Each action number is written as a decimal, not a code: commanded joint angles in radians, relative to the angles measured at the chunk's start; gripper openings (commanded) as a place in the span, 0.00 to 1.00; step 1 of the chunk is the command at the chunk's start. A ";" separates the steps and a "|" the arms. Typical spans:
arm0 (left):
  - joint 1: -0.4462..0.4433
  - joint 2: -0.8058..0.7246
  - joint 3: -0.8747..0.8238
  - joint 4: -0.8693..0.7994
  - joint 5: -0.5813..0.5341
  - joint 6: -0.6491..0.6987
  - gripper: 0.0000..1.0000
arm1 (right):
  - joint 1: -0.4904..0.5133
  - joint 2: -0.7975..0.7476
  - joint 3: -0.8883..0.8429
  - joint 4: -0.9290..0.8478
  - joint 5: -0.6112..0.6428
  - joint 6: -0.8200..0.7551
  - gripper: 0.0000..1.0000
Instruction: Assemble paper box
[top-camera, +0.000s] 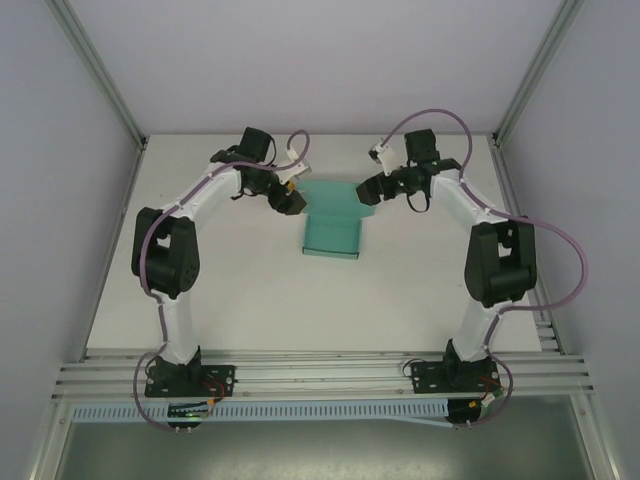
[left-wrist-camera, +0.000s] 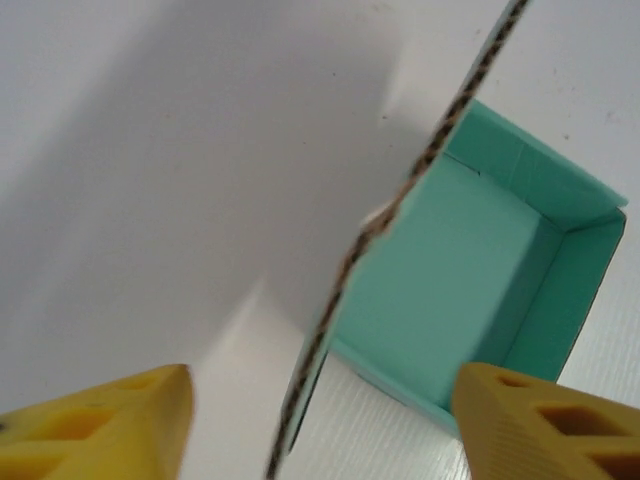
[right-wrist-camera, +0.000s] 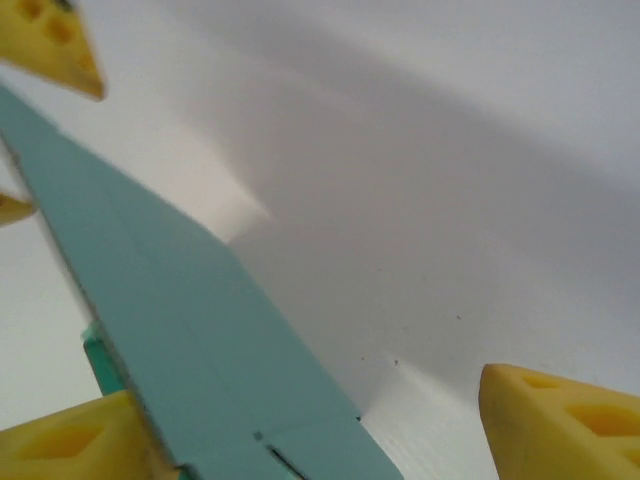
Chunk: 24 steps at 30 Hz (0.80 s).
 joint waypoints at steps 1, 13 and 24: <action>-0.013 0.031 0.064 -0.102 -0.056 0.092 0.55 | 0.003 0.050 0.074 -0.203 -0.087 -0.117 0.64; -0.038 0.026 0.065 -0.072 -0.060 0.082 0.00 | 0.019 0.022 0.035 -0.176 0.022 -0.112 0.19; -0.081 -0.080 -0.007 0.216 -0.284 -0.328 0.00 | 0.145 -0.080 0.010 0.026 0.438 0.264 0.00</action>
